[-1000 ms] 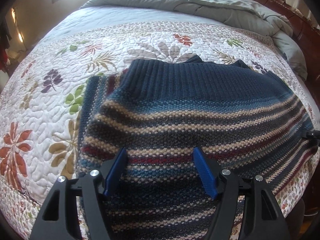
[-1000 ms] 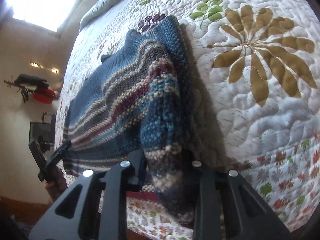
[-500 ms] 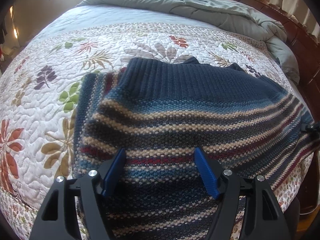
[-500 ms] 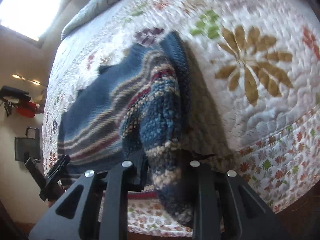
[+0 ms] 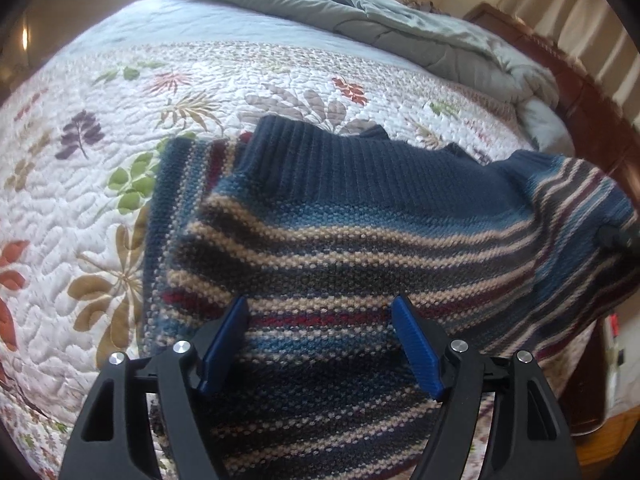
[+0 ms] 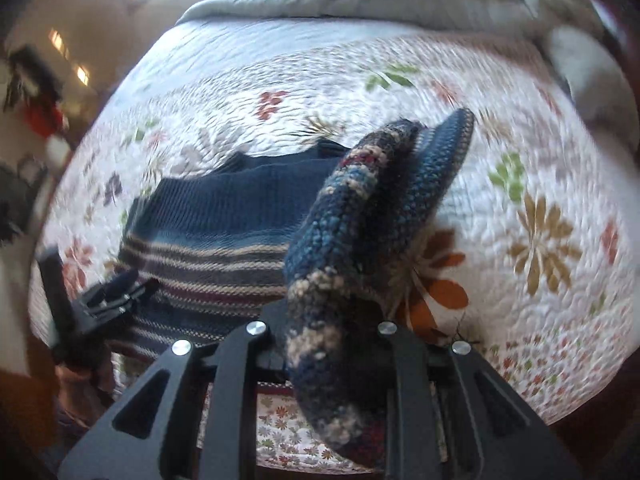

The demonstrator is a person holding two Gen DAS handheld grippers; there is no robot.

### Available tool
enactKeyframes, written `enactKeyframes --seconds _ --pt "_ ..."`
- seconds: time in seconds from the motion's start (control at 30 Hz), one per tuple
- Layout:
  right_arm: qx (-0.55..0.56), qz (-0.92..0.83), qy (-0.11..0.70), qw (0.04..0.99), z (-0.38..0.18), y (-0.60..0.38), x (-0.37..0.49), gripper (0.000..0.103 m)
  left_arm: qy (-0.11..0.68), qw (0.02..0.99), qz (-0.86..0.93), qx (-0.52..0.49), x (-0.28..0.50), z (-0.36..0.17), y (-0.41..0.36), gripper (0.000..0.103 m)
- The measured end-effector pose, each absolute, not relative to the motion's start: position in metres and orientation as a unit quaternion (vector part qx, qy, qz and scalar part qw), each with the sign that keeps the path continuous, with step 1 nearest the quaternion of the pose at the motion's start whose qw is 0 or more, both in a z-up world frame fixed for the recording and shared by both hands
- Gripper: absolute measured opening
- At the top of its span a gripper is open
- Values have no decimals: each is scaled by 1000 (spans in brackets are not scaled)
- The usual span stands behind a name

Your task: Fold small clothes

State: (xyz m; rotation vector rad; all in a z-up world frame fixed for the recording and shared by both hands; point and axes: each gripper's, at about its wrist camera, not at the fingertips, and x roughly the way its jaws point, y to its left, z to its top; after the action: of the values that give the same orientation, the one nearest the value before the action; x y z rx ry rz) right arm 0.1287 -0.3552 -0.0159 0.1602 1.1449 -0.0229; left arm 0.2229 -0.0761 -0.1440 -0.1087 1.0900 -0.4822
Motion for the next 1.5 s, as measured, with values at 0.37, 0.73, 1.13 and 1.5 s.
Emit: enactKeyframes --seconds 0.37,0.73,1.13,1.5 --pt "-19 24 546 838 -16 -270 142 19 499 834 -225 -75 223 -128 -53 75" --pt "-120 53 572 810 -64 -195 142 25 492 832 -230 -113 231 -125 -30 75" --pt "82 166 570 801 -62 -222 125 49 492 829 -234 -122 233 -127 -21 75" --pt "180 34 578 795 -46 -336 98 49 516 804 -281 -89 248 -89 -111 75"
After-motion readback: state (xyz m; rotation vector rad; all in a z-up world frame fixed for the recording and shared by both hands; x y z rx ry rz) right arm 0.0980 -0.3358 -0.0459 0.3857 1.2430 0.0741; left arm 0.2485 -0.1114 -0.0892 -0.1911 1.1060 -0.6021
